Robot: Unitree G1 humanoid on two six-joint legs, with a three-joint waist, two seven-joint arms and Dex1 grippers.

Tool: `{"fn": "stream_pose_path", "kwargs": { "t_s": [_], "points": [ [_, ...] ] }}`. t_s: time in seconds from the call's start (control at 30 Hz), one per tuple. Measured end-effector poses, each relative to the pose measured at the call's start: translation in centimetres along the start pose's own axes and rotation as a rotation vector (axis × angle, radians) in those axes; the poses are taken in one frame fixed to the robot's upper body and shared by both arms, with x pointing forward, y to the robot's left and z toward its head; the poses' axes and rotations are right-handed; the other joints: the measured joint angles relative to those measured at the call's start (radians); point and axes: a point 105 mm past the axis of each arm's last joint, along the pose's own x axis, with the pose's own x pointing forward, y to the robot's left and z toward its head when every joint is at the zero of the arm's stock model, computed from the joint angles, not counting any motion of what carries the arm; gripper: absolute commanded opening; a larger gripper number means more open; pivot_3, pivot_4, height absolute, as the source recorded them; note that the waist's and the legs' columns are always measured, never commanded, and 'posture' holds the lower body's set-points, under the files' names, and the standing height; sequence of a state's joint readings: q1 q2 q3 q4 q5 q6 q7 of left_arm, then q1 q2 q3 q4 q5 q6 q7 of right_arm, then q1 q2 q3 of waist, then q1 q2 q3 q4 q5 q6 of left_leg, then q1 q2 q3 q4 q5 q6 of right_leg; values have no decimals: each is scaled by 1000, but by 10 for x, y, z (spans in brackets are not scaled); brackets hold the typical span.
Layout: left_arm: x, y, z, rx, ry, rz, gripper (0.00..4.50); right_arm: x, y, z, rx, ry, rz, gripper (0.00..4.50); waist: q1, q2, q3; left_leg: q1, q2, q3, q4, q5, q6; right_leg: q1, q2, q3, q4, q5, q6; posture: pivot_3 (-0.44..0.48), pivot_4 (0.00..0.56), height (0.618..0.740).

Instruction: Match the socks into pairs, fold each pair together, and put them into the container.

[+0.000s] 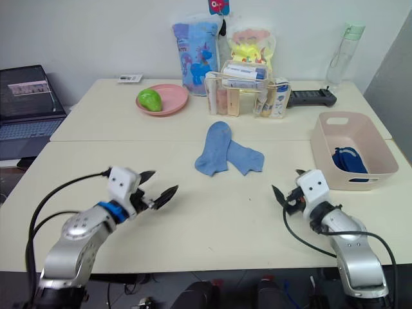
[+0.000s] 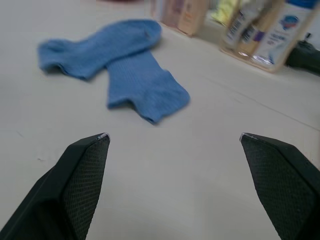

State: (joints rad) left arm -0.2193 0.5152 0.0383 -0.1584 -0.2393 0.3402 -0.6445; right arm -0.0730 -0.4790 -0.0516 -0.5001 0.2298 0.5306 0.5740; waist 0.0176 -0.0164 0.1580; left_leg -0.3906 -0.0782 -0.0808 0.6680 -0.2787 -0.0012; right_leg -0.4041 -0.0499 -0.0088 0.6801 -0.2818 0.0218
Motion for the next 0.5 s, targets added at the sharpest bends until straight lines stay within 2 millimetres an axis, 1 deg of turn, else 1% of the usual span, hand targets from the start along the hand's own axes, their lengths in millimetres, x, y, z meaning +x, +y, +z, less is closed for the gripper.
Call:
{"fn": "stream_pose_path", "kwargs": {
  "t_s": [0.07, 0.17, 0.27, 0.33, 0.4, 0.5],
  "points": [
    [12, -3, 2, 25, 8, -38, 4500, 1, 10, 10, 0, -18, 81, 4480, -2, 0, 0, 0, 0, 0, -1, 0, 0, 0, 0, 0, 0, 0, 0, 0, 150, 740],
    [38, -7, -3, 45, 48, -92, 4500, 2, 23, 15, -14, 8, 205, 4480, -5, 0, 0, 0, 0, 0, -1, 0, 0, 0, 0, 0, 0, 0, 0, 0, 150, 740],
    [55, -14, -16, 52, 95, -130, 4500, 6, 27, 20, -24, 2, 239, 4480, -11, 0, 0, 0, 0, 0, -1, 0, 0, -1, 0, 0, 0, 0, 0, 0, 150, 740],
    [61, -17, -25, 52, 121, -143, 4500, 8, 27, 23, -31, -5, 237, 4480, -15, -1, 0, 0, 0, 0, -1, 0, 0, -1, 0, 0, 0, 0, 0, 0, 150, 740],
    [66, -17, -31, 59, 137, -145, 4500, 9, 26, 23, -33, -6, 232, 4480, -16, -1, 0, 0, 0, 0, 0, 0, 0, -1, 0, 0, 0, 0, 0, 0, 150, 740],
    [73, -15, -29, 73, 130, -141, 3956, 10, 26, 22, -29, -2, 218, 4500, -16, -1, 0, 0, 0, 0, 0, 0, 0, -1, 0, 0, 1, 0, 0, 0, 150, 740]
  ]
}}
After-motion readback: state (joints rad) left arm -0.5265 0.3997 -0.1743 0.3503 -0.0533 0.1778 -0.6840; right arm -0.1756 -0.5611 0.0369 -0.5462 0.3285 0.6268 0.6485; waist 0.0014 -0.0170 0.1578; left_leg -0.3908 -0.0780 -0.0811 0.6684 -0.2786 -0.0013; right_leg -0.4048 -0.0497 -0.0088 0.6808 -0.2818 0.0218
